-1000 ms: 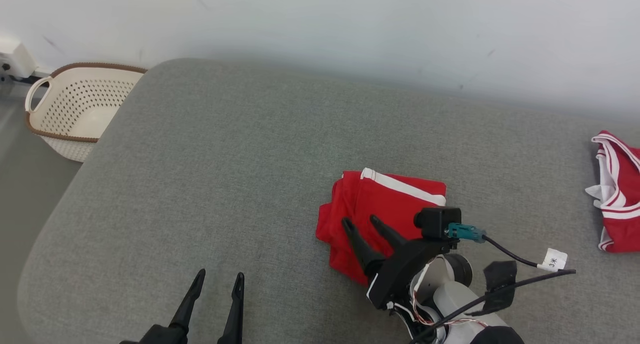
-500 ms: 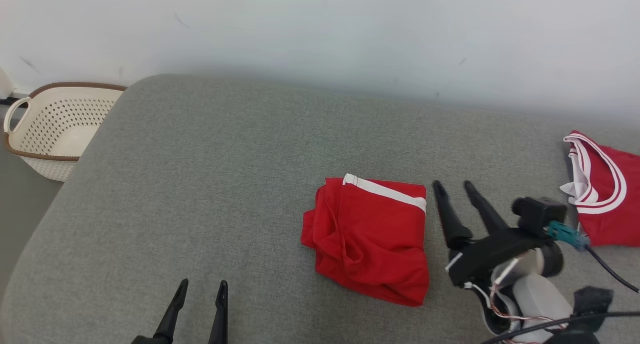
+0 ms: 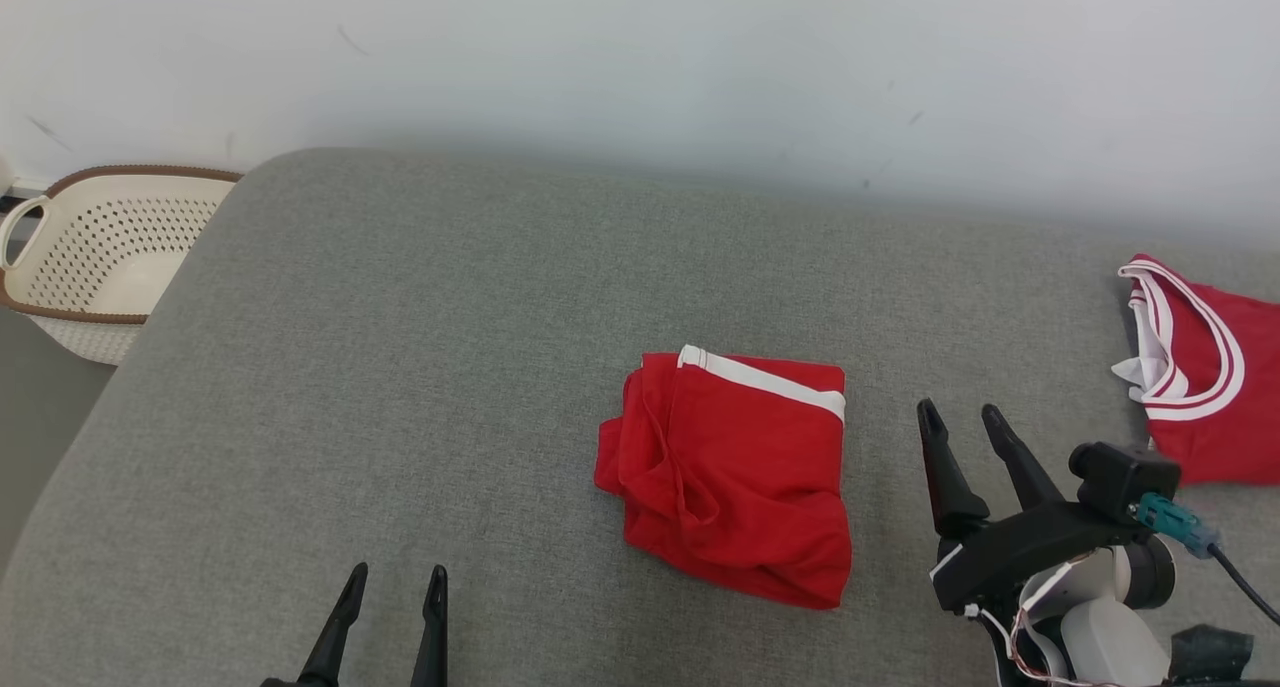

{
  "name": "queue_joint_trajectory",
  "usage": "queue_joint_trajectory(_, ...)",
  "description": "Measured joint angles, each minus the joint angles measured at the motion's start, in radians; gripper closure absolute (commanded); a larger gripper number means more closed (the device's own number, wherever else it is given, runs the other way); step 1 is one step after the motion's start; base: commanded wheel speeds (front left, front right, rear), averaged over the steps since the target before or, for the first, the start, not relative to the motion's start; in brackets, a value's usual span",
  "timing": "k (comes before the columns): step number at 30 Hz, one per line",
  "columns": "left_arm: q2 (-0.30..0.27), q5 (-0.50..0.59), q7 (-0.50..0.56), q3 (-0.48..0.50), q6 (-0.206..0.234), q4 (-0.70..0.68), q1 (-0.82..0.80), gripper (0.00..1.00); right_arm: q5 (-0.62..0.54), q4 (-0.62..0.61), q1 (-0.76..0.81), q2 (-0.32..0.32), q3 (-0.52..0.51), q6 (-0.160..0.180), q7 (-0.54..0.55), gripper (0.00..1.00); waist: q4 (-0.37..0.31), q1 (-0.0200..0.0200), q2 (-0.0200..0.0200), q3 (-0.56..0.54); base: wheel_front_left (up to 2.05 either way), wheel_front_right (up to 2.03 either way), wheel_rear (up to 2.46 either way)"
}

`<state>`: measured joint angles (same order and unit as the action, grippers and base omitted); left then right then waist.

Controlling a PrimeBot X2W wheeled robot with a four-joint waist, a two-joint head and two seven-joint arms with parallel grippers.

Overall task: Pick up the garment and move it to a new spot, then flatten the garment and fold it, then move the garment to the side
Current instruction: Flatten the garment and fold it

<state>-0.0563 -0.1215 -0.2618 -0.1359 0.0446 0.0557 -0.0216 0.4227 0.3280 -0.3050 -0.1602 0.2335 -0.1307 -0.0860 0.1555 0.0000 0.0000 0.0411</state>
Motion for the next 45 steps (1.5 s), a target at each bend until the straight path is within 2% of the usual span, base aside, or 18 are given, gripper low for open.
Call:
queue_joint_trajectory(10, 0.0, 0.005, 0.0, 0.005, -0.004, -0.001, 0.0, 0.0, -0.035, -0.02, 0.03, 0.016, -0.036, 0.0, -0.003, 0.0, -0.005, 0.0, 0.0, 0.002, 0.0, 0.0, 0.0)
queue_joint_trajectory(11, 0.0, 0.005, 0.0, 0.004, -0.004, -0.001, -0.001, 0.0, -0.035, -0.019, 0.03, 0.019, -0.039, 0.0, -0.004, 0.13, -0.004, 0.0, 0.0, 0.003, 0.0, 0.0, 0.0)
queue_joint_trajectory(12, 0.0, 0.005, 0.0, 0.002, -0.007, -0.001, -0.001, 0.0, -0.035, -0.016, 0.03, 0.022, -0.042, 0.0, -0.007, 0.83, -0.002, 0.0, 0.0, 0.004, 0.0, 0.0, 0.0)
queue_joint_trajectory(13, 0.0, 0.006, 0.0, 0.001, -0.007, -0.001, -0.002, 0.0, -0.035, -0.012, 0.03, 0.024, -0.042, 0.0, -0.012, 1.0, 0.001, 0.0, 0.0, 0.005, 0.0, 0.0, 0.0)
queue_joint_trajectory(20, -0.001, 0.016, 0.0, -0.004, -0.008, -0.003, -0.016, 0.0, -0.064, 0.085, -0.003, 0.03, 0.004, 0.0, -0.07, 1.0, 0.024, 0.0, 0.0, 0.019, 0.0, 0.0, 0.0)
queue_joint_trajectory(28, -0.006, 0.027, 0.0, -0.016, -0.018, 0.002, -0.042, 0.0, -0.078, 0.312, -0.098, 0.061, 0.091, 0.0, -0.153, 1.0, 0.061, 0.0, 0.0, 0.033, 0.0, 0.0, 0.0)
queue_joint_trajectory(36, -0.004, 0.028, 0.0, -0.036, -0.023, 0.007, -0.065, 0.0, -0.066, 0.461, -0.178, 0.082, 0.128, 0.0, -0.174, 1.0, 0.115, 0.0, 0.0, 0.055, 0.0, 0.0, 0.0)
queue_joint_trajectory(45, -0.002, 0.026, 0.0, -0.057, -0.016, 0.007, -0.085, 0.0, -0.067, 0.462, -0.202, 0.101, 0.14, 0.0, -0.175, 1.0, 0.181, 0.0, 0.0001, 0.09, 0.0, 0.0, 0.0)
